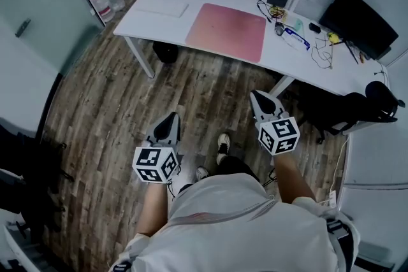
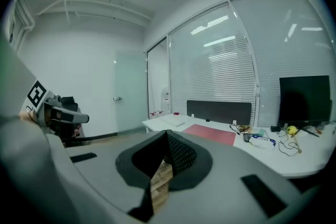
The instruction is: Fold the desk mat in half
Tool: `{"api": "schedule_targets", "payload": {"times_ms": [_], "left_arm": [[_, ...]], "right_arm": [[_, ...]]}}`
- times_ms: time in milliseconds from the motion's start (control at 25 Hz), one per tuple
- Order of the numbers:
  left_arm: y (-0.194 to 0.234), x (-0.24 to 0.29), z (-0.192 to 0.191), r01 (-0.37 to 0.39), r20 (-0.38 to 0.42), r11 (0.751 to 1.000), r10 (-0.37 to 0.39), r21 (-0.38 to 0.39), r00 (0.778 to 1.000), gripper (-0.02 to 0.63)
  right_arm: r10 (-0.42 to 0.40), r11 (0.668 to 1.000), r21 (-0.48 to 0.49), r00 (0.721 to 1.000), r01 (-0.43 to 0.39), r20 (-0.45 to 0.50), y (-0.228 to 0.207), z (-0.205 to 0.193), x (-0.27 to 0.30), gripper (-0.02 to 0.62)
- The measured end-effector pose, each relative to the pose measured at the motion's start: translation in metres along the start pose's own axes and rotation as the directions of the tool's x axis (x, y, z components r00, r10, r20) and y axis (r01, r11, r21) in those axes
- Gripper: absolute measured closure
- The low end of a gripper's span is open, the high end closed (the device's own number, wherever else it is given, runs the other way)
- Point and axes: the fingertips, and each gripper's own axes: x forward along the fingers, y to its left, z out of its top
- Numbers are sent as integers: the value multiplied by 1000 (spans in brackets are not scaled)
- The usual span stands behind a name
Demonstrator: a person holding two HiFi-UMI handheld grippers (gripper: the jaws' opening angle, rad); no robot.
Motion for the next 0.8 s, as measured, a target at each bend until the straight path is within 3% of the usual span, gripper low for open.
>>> {"api": "schedule_targets", "payload": {"times_ms": [360, 800], "left_arm": [[44, 64, 19, -35, -24, 999, 35, -8, 999, 586], [59, 218, 76, 12, -30, 999, -10, 42, 1000, 586]], "right_arm": [[32, 999, 19, 999, -32, -4, -29, 8, 83, 543], [-20, 998, 64, 1000, 20, 3, -148, 36, 184, 543]]}}
